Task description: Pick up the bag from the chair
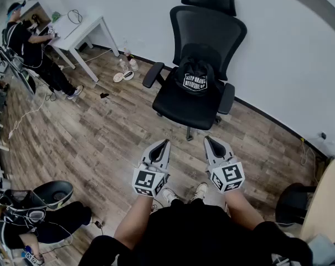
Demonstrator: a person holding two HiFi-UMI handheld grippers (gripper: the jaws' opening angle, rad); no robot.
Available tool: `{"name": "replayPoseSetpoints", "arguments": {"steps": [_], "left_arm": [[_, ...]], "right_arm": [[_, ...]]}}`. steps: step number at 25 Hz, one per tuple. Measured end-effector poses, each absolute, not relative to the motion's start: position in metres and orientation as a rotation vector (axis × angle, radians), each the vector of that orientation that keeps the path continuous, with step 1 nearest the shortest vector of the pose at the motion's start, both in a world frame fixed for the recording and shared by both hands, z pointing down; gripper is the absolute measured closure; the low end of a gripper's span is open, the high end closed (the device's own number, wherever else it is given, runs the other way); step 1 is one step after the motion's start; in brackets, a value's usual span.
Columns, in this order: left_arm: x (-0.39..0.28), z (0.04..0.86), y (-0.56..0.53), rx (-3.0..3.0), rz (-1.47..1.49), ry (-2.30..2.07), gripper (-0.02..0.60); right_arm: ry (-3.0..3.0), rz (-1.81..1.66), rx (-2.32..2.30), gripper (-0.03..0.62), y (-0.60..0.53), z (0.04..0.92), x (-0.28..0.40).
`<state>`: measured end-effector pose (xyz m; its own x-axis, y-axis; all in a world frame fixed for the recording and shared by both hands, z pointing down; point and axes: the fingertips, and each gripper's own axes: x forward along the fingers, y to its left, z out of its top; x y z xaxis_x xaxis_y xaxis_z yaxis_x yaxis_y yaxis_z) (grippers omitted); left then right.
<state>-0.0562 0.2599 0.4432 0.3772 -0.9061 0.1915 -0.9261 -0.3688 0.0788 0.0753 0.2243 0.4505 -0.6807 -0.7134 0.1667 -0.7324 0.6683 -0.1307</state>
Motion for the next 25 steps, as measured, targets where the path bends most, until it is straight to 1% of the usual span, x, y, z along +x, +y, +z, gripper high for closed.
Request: {"name": "replayPoseSetpoints", "arguments": {"steps": [15, 25], "left_arm": [[-0.066, 0.443, 0.274, 2.485, 0.168, -1.625, 0.560], [-0.093, 0.442, 0.287, 2.523, 0.152, -1.597, 0.560]], "right_arm": [[-2.729, 0.237, 1.254, 0.574, 0.241, 0.450, 0.070], [-2.679, 0.220, 1.273, 0.574, 0.260, 0.456, 0.041]]}}
